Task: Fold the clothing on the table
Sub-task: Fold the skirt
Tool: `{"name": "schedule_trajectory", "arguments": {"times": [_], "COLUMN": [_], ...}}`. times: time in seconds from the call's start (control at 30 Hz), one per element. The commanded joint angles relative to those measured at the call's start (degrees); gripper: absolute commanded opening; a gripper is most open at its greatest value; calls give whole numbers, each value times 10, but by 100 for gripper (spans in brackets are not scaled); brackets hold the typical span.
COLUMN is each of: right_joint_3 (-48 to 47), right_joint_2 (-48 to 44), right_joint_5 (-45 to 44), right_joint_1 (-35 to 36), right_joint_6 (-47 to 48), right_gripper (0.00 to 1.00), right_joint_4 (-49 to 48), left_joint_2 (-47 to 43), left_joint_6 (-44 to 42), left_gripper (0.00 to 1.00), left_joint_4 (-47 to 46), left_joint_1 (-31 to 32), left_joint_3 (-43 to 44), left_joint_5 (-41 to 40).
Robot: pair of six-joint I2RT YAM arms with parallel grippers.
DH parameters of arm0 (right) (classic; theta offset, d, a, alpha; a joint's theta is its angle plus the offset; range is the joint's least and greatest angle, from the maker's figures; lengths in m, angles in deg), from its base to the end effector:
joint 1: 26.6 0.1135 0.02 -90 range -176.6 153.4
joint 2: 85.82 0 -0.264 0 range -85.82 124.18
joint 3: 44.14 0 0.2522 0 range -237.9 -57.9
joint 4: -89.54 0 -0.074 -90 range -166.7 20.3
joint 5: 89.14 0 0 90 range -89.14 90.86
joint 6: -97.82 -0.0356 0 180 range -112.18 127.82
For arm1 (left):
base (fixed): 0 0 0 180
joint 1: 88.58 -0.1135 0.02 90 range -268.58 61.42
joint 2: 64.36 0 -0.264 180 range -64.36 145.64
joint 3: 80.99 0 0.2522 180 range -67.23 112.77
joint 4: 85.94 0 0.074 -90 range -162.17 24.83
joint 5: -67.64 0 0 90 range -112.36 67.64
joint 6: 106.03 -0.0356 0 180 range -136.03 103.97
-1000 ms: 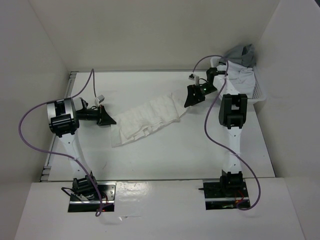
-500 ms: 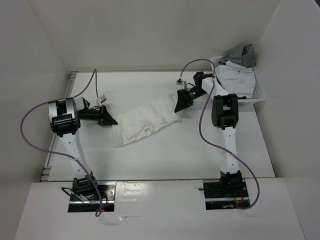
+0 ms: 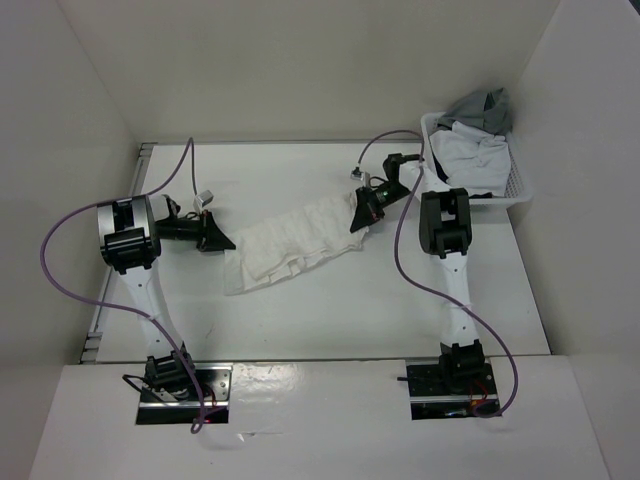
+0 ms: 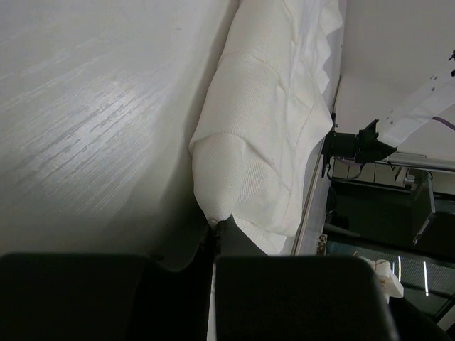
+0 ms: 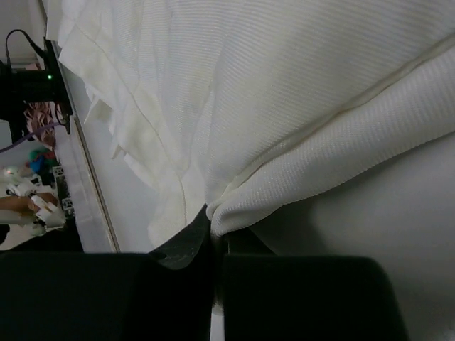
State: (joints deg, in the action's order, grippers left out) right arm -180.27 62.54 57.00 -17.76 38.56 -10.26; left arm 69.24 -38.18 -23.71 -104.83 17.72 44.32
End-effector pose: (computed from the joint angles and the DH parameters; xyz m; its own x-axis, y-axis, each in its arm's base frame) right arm 0.4769 0.1041 0.1048 -0.8225 -0.4161 -0.3876 -0.5483 0.3994 0.7348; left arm 0.3913 0.0800 0.0730 -0.9653 -0.1259 -0.2288 0.1554 0.4272 -0.8907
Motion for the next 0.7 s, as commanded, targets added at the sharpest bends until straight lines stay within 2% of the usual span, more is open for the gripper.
{"name": "schedule_trajectory", "arguments": {"times": [0.0,0.13,0.23,0.33,0.37,0.57,0.67], "right_joint_3": [1,1,-15,-51,-72,-123,-128], "right_joint_2": [33,5,-38,-78,-93,-112,-127], "right_joint_5": [-91,-112,-175,-290,-353,-539,-594], "right_joint_1": [12,23,35,54,54,98,130], "right_joint_6": [7,-19,-60,-99,-107,-132,-133], "right_gripper": [0,0,0,0,0,0,0], "right_joint_4": [-5,-19,-37,-43,-43,-36,-31], "left_joint_2": [-10,-16,-22,-28,-28,-1,4], "left_joint_6": [-28,-23,-4,22,37,83,104], "left_gripper": [0,0,0,0,0,0,0], "left_joint_4": [-24,-24,-36,-53,-62,-85,-102], "left_joint_1": [4,15,31,45,53,72,72], "left_joint_3": [-5,0,0,8,15,52,58], "left_joint_5": [-58,-58,-58,-58,-58,-52,-58]}}
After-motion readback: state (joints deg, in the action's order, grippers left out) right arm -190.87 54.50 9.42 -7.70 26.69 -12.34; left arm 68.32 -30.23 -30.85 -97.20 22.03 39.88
